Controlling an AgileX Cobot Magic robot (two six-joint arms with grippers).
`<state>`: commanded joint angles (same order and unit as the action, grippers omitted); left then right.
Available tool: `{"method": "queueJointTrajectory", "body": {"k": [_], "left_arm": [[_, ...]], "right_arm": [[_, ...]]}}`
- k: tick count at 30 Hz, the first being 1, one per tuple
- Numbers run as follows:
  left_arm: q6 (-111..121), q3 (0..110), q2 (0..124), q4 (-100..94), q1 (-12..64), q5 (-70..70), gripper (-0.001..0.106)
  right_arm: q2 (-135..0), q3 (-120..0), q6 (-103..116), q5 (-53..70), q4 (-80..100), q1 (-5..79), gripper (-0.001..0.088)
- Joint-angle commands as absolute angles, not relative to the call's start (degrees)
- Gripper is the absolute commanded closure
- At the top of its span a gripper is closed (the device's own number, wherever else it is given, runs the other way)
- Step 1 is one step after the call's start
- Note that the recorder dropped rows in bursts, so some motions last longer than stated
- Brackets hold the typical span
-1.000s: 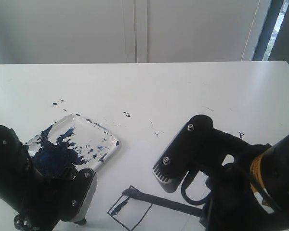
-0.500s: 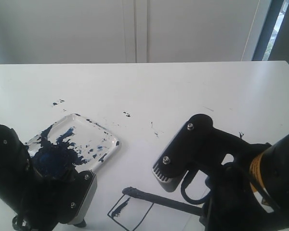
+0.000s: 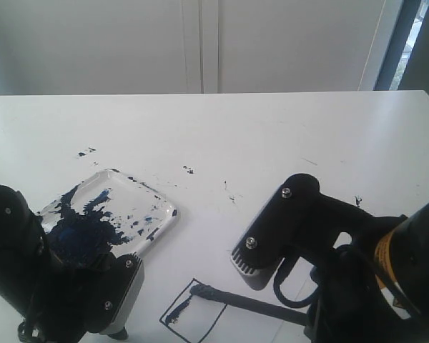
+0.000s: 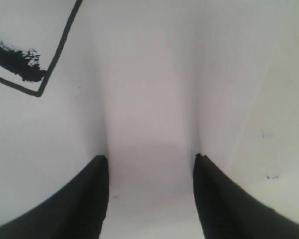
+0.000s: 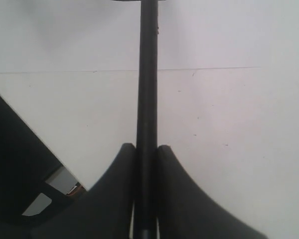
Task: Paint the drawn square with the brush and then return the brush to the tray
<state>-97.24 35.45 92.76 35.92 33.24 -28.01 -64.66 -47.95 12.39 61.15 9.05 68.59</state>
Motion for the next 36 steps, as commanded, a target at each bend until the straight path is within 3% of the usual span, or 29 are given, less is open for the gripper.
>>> {"method": "queueJointTrajectory", "body": {"k": [24,36], "left_arm": [[-97.24,35.45,92.76,35.92,33.24,-27.81,0.049],[-97.24,35.45,92.76,35.92,33.24,-27.58,0.049]], "right_arm": [[-67.62,-47.95,13.24,59.77,10.03,68.59,0.0868],[-68.1,-47.95,8.67,59.2,1.98,68.59,0.0868]]}}
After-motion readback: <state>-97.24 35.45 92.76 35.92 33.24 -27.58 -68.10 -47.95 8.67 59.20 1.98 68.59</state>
